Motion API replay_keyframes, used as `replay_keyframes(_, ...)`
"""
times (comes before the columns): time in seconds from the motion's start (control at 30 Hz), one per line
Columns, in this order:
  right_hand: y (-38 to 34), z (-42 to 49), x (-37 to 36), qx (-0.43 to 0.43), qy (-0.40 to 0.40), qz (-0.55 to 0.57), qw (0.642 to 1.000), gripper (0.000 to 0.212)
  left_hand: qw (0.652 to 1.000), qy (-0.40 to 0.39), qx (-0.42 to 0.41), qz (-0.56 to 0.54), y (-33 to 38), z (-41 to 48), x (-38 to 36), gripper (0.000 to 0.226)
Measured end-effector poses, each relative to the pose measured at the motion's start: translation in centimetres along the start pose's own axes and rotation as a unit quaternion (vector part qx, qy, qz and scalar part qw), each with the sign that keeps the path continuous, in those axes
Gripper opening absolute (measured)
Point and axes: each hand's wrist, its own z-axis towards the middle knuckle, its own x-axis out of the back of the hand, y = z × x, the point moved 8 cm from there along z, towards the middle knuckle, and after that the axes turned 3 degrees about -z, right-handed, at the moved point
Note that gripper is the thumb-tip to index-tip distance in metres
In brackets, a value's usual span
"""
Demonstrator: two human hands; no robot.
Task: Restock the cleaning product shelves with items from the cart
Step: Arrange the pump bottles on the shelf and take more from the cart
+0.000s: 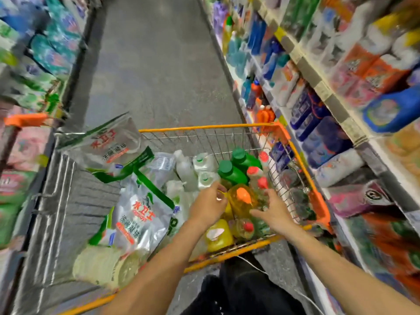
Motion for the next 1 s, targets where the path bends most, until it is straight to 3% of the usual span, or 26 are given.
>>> replay_keyframes(0.3,0.2,7.2,-6.0,-0.013,-0.092,-0.079,0.993,0.067,0.998,-0.001,0.051,0.029,-2.4,5.5,-1.6,0.024)
replay_keyframes(0.5,1.3,8.1,-7.1,-0.098,-0.089,0.078,0.988,0.059,0.995,-0.025,0.096,0.028,-3.6,5.3,-2.5,0.021)
replay_keyframes(0.73,0.4,7.6,-6.4,-0.138,-0.089,0.223,0.961,0.023,0.992,-0.039,0.116,0.033,-4.2,4.8,-2.5,0.017)
replay_keyframes(0.9,0.2,6.6,-4.9,-0.152,-0.11,0.264,0.946,0.015,0.992,-0.034,0.117,0.026,-4.4,4.6,-1.6,0.017)
replay_keyframes(1.0,-1.0,6.0,-3.0,-0.138,-0.1,0.275,0.946,0.012,0.993,-0.05,0.099,0.031,-4.2,4.5,-1.2,0.028)
